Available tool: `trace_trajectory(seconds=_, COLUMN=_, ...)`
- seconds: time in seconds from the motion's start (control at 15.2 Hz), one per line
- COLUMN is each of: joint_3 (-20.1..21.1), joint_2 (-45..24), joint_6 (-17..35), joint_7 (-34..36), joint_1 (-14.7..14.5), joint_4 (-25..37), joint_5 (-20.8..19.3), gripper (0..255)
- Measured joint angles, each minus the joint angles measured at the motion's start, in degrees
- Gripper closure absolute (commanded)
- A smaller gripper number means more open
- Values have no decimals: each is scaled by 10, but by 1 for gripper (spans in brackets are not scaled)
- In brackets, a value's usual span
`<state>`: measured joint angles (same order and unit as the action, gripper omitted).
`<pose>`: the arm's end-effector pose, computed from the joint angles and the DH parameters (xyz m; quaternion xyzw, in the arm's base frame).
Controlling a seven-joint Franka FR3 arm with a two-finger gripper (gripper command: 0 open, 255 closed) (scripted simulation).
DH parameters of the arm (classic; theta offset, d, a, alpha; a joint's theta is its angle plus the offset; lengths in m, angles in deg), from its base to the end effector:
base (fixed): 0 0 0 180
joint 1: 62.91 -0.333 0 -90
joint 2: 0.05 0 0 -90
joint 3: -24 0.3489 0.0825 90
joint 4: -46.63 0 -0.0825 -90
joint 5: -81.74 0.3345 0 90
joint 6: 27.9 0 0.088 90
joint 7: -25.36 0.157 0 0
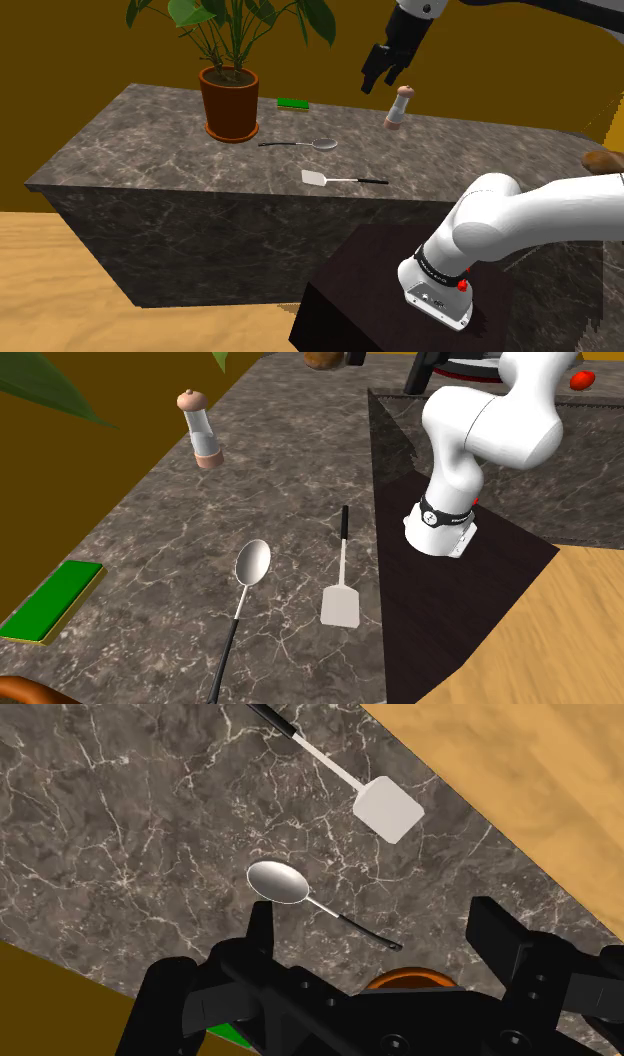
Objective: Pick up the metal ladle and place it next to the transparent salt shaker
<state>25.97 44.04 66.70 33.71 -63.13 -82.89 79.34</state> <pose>0.2552 0.0076 0.6090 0.9946 -0.0574 0.0823 0.0258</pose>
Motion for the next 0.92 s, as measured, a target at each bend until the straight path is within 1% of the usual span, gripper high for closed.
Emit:
trace_trajectory(seconds=0.13, joint_3=-5, joint_2=-6, joint_6=7, joint_7=-10, joint_1=-2, joint_4=-2, joint_5=-1, gripper=0)
trace_trajectory(seconds=0.46, joint_3=-56, joint_2=-73, joint_6=67, joint_7=-115, joint_1=-21, joint_4=-14, joint_5=-10, gripper=0)
trace_trajectory(seconds=0.66, joint_3=-84, joint_2=-127, joint_6=104, joint_7=-183, joint_1=-35, joint_4=-11, joint_5=-10, gripper=0)
trace_trajectory(seconds=0.92, joint_3=-117, joint_2=-212, joint_6=145, joint_7=-276, joint_1=-54, joint_4=12, joint_5=-1, gripper=0)
